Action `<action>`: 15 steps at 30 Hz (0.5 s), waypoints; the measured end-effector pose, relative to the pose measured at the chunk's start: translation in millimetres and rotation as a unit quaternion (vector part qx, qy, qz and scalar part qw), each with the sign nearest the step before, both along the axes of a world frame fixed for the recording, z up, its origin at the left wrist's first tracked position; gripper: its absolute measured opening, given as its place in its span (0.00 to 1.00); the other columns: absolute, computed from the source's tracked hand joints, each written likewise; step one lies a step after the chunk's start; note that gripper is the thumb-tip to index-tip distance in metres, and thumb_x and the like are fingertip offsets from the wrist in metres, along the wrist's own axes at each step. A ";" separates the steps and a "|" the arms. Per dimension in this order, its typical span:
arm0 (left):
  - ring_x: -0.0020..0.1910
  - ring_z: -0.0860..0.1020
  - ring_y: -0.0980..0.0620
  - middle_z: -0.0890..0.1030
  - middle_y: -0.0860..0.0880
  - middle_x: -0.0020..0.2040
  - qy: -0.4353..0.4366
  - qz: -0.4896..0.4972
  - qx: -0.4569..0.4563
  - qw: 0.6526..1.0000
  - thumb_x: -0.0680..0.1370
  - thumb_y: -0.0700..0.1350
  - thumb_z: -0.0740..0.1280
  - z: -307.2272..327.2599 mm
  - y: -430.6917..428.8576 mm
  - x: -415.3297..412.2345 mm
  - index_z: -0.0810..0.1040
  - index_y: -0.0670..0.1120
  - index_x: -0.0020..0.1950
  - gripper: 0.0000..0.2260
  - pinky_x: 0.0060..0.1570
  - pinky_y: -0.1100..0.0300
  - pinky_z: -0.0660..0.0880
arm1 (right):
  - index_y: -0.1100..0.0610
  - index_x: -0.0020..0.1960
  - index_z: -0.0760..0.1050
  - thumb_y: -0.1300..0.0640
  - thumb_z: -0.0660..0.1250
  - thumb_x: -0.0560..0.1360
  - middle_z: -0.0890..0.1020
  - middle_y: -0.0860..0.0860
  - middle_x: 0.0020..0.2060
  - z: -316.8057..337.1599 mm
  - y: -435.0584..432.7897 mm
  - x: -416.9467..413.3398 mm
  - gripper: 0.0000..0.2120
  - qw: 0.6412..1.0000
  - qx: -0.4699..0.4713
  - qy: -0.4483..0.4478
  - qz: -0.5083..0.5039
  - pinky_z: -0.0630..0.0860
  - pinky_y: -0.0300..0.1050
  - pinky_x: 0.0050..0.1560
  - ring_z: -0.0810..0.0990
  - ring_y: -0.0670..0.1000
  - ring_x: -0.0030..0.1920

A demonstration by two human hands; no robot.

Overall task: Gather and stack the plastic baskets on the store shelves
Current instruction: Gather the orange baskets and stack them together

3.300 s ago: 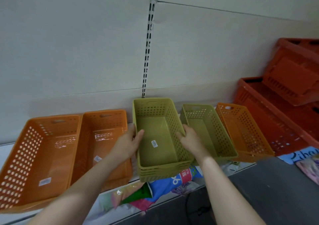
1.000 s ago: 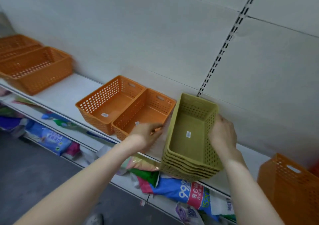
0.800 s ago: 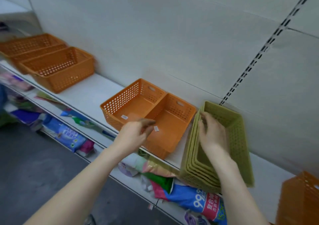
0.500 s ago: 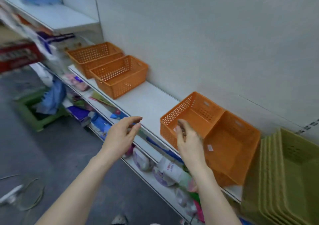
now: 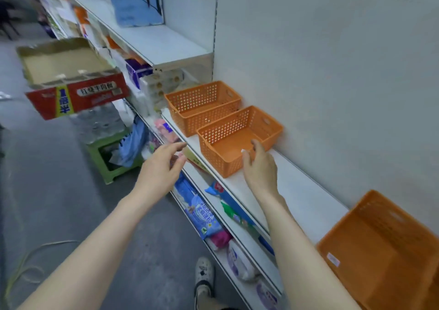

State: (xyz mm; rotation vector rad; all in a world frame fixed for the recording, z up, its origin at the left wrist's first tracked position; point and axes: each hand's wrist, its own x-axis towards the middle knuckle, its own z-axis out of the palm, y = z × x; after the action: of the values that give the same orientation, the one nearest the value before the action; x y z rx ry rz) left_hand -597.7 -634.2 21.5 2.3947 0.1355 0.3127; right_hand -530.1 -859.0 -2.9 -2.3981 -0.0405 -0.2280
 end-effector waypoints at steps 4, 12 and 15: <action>0.55 0.77 0.52 0.78 0.51 0.63 0.020 -0.018 0.045 0.999 0.80 0.50 0.62 -1.5 23.0 73.1 0.74 0.51 0.70 0.18 0.59 0.53 0.74 | 0.63 0.76 0.59 0.54 0.64 0.78 0.73 0.65 0.68 -20.7 4.1 73.0 0.31 0.993 0.017 0.046 -0.106 0.70 0.56 0.66 0.72 0.65 0.67; 0.60 0.78 0.45 0.76 0.46 0.67 0.052 -0.085 0.145 0.984 0.80 0.47 0.64 -23.5 44.2 218.7 0.72 0.48 0.71 0.19 0.55 0.51 0.76 | 0.56 0.80 0.45 0.58 0.63 0.78 0.80 0.63 0.60 -62.2 4.5 131.7 0.37 0.964 0.085 0.176 -0.180 0.73 0.54 0.57 0.79 0.66 0.58; 0.62 0.76 0.44 0.76 0.45 0.68 0.079 -0.114 0.186 0.973 0.80 0.47 0.62 -40.4 45.9 241.4 0.70 0.47 0.73 0.20 0.60 0.49 0.75 | 0.53 0.76 0.55 0.60 0.59 0.77 0.82 0.61 0.56 -59.0 -7.5 124.3 0.29 0.961 0.071 0.184 -0.195 0.75 0.55 0.54 0.81 0.66 0.53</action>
State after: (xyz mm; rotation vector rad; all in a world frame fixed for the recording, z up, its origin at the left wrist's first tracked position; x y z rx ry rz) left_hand -356.2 -588.3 -18.9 2.7732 -0.1376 0.0390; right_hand -405.9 -866.5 -61.9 -2.2483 0.6037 0.0385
